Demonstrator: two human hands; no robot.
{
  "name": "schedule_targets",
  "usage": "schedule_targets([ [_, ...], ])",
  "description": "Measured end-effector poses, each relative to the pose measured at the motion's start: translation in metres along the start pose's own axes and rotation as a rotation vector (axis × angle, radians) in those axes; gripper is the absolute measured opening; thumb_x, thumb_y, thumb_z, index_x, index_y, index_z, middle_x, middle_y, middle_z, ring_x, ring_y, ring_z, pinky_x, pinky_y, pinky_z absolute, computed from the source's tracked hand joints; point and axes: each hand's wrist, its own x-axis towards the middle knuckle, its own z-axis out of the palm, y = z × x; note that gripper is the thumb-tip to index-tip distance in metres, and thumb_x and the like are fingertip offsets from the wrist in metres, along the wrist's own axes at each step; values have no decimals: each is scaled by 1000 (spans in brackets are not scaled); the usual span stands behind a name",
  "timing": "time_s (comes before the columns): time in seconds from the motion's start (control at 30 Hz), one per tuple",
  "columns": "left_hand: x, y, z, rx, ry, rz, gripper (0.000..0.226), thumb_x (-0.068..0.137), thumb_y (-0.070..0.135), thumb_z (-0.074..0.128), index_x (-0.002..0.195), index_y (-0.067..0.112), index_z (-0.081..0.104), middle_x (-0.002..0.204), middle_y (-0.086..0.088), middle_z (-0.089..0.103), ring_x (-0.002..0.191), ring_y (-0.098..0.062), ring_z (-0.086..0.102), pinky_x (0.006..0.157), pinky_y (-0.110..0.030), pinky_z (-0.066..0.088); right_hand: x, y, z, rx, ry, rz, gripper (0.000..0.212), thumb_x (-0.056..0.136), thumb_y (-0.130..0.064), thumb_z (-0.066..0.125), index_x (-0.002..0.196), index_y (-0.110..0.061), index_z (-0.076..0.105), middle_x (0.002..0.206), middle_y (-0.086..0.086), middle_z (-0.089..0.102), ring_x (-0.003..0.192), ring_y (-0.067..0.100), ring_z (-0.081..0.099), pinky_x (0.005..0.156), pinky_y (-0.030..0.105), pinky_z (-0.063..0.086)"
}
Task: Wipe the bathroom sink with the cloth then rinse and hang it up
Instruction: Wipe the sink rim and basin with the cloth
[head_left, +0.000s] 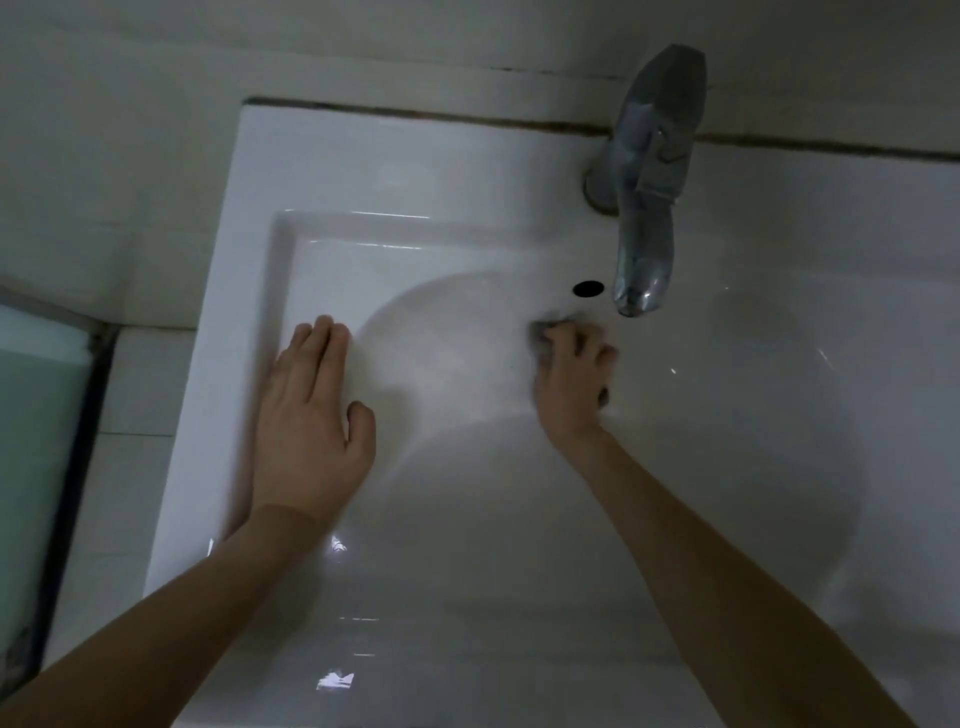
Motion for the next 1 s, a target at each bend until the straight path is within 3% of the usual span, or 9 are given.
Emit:
schedule_targets([
  [0.07,0,1,0,2,1,-1,67,83,19,46,146,0,35,154,-16,34,144,-30,26,120,-32,15,-5,-39,0,119,-48,-272,51,62,3,72,102,-21,52,106,15,52,90,38,50,70,45,48],
  [0.2,0,0,0,15,-13,-6,67,83,21,45,146,0,35,154,-16,34,145,-28,26,120,-30,13,-49,-91,-13,493,-397,-276,36,78,-4,66,108,-19,52,109,13,51,99,23,34,87,48,33],
  [0.33,0,1,-3,-4,-25,-10,67,83,22,43,146,1,36,153,-16,35,144,-29,27,120,-38,19,-113,-54,-58,652,-673,-473,26,86,-17,61,110,-19,52,111,10,52,101,26,44,87,39,32],
  [0.47,1,1,-3,-16,-29,-15,66,82,21,41,145,0,37,152,-17,37,143,-30,29,118,-40,22,-108,20,-90,600,-881,-456,27,86,-32,59,109,-18,61,109,9,57,96,17,49,85,30,35],
  [0.6,1,1,-3,-29,-25,-29,66,82,21,41,144,0,39,151,-17,38,143,-31,30,119,-35,19,-83,127,-96,123,-806,-416,37,85,-21,62,116,-38,49,121,-3,48,97,23,47,85,41,47],
  [0.73,2,2,-3,-49,-11,-24,65,81,19,42,143,-1,41,150,-17,40,142,-31,32,118,-33,19,-24,169,-100,-325,-551,-504,54,71,-3,64,114,-31,46,118,6,56,95,33,51,74,46,54],
  [0.83,2,2,-3,-53,-22,-16,65,82,21,40,143,-1,40,150,-18,40,142,-32,32,118,-37,21,-2,157,-100,-395,-384,-404,42,70,-3,49,107,-22,59,113,9,60,97,35,46,77,47,51],
  [0.93,1,3,-4,-45,-38,-15,66,82,24,38,143,-1,39,151,-18,39,142,-32,32,118,-40,23,-22,145,-94,-369,-485,-176,49,68,3,64,109,-21,57,112,11,58,91,37,49,76,46,47],
  [1.0,1,3,-5,-51,-43,-17,66,83,25,38,144,-1,39,151,-18,39,142,-31,31,118,-41,23,-44,140,-103,-311,-578,-148,42,75,-2,61,112,-22,54,113,12,58,85,36,51,74,44,46],
])
